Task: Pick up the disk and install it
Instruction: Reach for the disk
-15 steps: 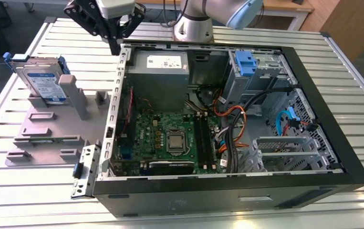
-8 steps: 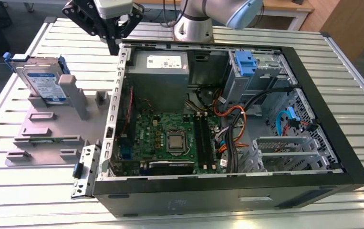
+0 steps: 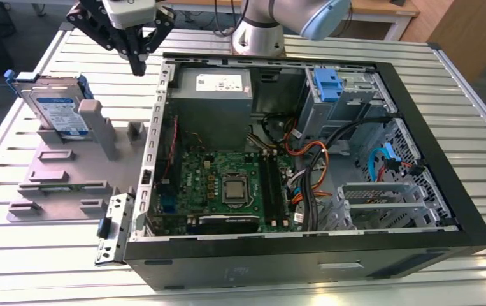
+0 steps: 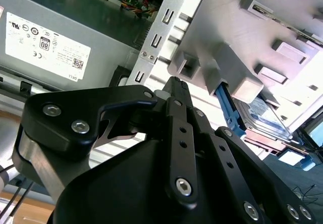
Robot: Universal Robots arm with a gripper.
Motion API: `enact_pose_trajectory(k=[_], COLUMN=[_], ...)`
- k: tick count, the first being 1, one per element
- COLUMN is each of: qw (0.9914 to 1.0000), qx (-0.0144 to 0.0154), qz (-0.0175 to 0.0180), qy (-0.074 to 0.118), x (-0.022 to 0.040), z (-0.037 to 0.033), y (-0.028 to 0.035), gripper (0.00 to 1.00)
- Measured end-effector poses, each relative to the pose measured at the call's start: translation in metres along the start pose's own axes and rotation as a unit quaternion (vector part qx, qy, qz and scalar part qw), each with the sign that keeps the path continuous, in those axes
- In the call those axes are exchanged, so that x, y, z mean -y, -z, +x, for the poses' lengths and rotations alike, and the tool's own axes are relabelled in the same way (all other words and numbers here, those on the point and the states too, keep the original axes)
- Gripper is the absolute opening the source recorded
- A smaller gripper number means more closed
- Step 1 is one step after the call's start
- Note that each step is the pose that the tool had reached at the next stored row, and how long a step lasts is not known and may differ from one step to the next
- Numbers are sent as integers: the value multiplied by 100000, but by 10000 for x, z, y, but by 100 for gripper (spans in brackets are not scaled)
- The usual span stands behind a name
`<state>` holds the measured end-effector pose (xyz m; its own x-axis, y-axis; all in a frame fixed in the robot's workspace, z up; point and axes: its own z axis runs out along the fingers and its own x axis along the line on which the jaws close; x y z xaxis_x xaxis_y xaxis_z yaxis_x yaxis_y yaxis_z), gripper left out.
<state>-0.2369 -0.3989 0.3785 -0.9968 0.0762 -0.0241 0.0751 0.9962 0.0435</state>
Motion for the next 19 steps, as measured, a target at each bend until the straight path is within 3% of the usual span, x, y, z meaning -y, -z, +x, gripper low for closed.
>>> enact_pose_trajectory(k=[2, 19], qw=[100000, 100000], qx=[1, -1], qz=[-4, 0], qy=[0, -2], x=[13, 15], z=[150, 187], y=[-27, -27], gripper=[11, 11])
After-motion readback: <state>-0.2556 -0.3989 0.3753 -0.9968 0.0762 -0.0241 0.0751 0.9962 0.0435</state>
